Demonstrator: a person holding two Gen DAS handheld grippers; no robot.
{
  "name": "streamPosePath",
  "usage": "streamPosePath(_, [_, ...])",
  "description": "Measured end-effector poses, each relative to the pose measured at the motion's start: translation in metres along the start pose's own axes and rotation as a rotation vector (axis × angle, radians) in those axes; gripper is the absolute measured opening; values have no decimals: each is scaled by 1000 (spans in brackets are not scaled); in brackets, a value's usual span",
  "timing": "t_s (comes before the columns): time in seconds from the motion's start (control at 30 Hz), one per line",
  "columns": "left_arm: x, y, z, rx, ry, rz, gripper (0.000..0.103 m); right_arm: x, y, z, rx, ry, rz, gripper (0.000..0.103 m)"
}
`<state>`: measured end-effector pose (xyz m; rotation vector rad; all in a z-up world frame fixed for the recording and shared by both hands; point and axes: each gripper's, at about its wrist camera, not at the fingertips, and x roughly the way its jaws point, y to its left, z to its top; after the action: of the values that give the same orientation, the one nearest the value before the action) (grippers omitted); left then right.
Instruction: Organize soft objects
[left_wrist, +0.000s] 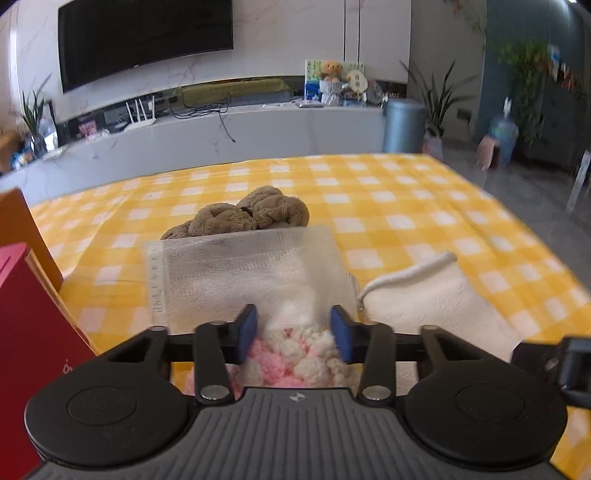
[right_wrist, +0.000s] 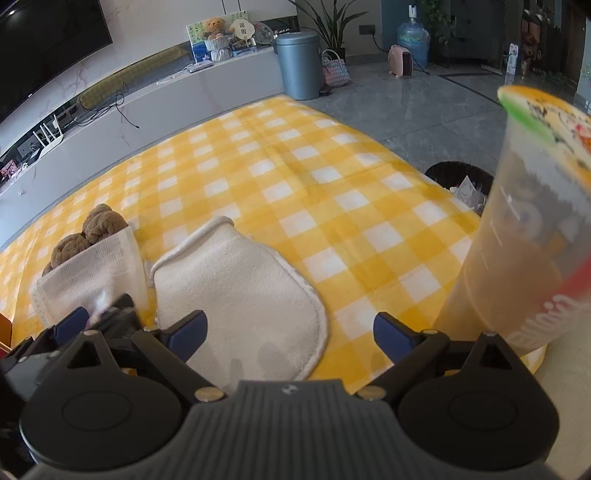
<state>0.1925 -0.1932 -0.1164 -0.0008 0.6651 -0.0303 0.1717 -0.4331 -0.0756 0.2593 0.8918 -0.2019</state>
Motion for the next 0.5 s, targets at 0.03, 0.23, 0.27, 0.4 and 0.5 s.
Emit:
streamPosePath(0.03, [-3, 5, 1, -9, -10, -15, 21, 0, 0, -1, -2, 2, -4, 95])
streamPosePath(0.23, [-23, 24, 14, -30, -43, -72, 1, 0, 4, -2, -19, 1, -15, 95])
streamPosePath(0.27, [-30, 28, 15, -39, -55, -87, 1, 0, 4, -2, -20, 1, -16, 95])
streamPosePath(0.4, [-64, 43, 22, -72, -111, -131, 1, 2, 5, -2, -30, 0, -2, 95])
streamPosePath(0.5, [-90, 52, 25, -81, -138, -189, 1, 9, 8, -3, -55, 20, 18, 96])
